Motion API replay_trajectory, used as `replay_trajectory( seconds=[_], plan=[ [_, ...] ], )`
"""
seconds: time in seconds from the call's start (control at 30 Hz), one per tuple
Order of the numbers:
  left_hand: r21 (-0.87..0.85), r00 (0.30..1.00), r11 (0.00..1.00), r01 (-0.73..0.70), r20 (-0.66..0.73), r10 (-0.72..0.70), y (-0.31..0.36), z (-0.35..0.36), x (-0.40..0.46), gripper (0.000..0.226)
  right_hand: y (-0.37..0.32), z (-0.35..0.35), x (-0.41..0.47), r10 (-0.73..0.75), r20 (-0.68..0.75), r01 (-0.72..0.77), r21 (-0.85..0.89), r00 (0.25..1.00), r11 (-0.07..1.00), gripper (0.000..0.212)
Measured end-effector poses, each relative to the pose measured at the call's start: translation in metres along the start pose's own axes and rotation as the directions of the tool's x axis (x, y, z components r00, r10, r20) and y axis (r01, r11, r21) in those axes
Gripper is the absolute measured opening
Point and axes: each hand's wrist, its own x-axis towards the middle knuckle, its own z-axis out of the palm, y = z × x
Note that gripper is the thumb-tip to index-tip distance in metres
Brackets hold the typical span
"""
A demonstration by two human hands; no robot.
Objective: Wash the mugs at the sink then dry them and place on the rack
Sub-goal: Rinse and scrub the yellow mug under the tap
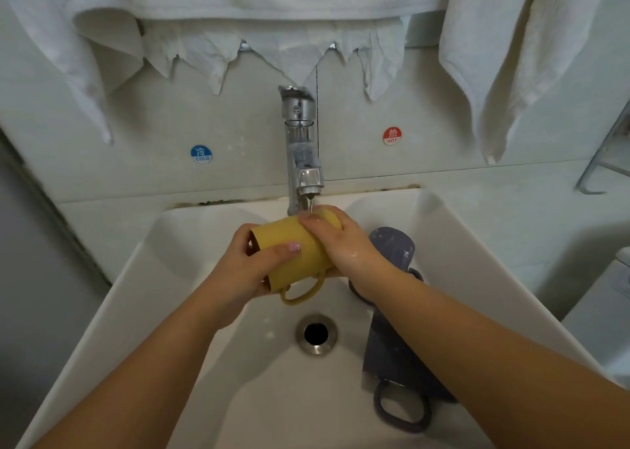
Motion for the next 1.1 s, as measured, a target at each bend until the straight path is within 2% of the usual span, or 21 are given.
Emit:
replay_trajectory(
  seconds=[0.1, 0.2, 0.33, 0.4, 0.47, 0.53, 0.63, 0.73, 0.8, 0.87, 0.93, 1.03, 1.1],
  plan=[
    [0.133, 0.998, 0.990, -0.055, -0.027, 0.060, -0.001, 0.001, 0.000, 0.076, -0.007, 0.003, 0.003, 0.091, -0.099, -0.088, 0.038, 0.991, 0.995, 0.012],
    [0.274, 0.991, 0.956, -0.105, -0.051, 0.123, -0.004, 0.002, 0.001, 0.081, -0.009, 0.001, 0.004, 0.200, -0.108, -0.190, 0.101, 0.974, 0.977, 0.015],
    [0.309, 0.984, 0.941, -0.141, -0.058, 0.166, -0.004, -0.001, 0.001, 0.077, -0.006, -0.004, 0.002, 0.123, 0.000, -0.123, 0.050, 0.992, 0.991, 0.007],
    [0.332, 0.979, 0.926, -0.178, -0.035, 0.201, -0.005, -0.002, 0.001, 0.066, -0.006, -0.002, 0.002, 0.087, 0.011, -0.087, -0.010, 0.996, 0.996, 0.020],
    [0.352, 0.975, 0.913, -0.207, -0.004, 0.223, -0.006, -0.002, 0.001, 0.061, -0.008, 0.001, 0.004, 0.081, -0.048, -0.083, -0.053, 0.996, 0.995, 0.031],
    [0.366, 0.972, 0.904, -0.222, 0.012, 0.235, -0.006, -0.003, 0.002, 0.063, -0.010, 0.004, 0.007, 0.106, -0.107, -0.112, -0.055, 0.989, 0.992, 0.027],
    [0.377, 0.970, 0.897, -0.232, 0.018, 0.243, -0.006, -0.004, 0.004, 0.067, -0.010, 0.004, 0.011, 0.231, -0.135, -0.227, 0.048, 0.963, 0.973, 0.022],
    [0.372, 0.972, 0.900, -0.228, 0.037, 0.231, -0.005, -0.007, 0.004, 0.071, -0.007, -0.006, 0.010, 0.279, -0.026, -0.274, 0.124, 0.960, 0.954, 0.021],
    [0.364, 0.973, 0.903, -0.228, 0.058, 0.223, -0.005, -0.009, 0.004, 0.068, -0.006, -0.015, 0.006, 0.248, 0.088, -0.255, 0.077, 0.965, 0.964, 0.020],
    [0.358, 0.969, 0.901, -0.247, 0.098, 0.227, -0.005, -0.009, 0.003, 0.068, -0.006, -0.019, 0.005, 0.244, 0.173, -0.243, -0.027, 0.954, 0.970, 0.030],
    [0.381, 0.964, 0.886, -0.264, 0.132, 0.230, -0.004, -0.008, 0.002, 0.070, -0.006, -0.018, 0.006, 0.256, 0.163, -0.247, -0.077, 0.953, 0.966, 0.039],
    [0.416, 0.965, 0.871, -0.261, 0.127, 0.228, -0.002, -0.007, 0.001, 0.071, -0.006, -0.014, 0.007, 0.248, 0.082, -0.247, -0.019, 0.965, 0.969, 0.028],
    [0.412, 0.964, 0.872, -0.265, 0.105, 0.243, 0.001, -0.006, 0.000, 0.073, -0.004, -0.010, 0.009, 0.190, 0.058, -0.192, 0.040, 0.980, 0.981, 0.023]
  ],
)
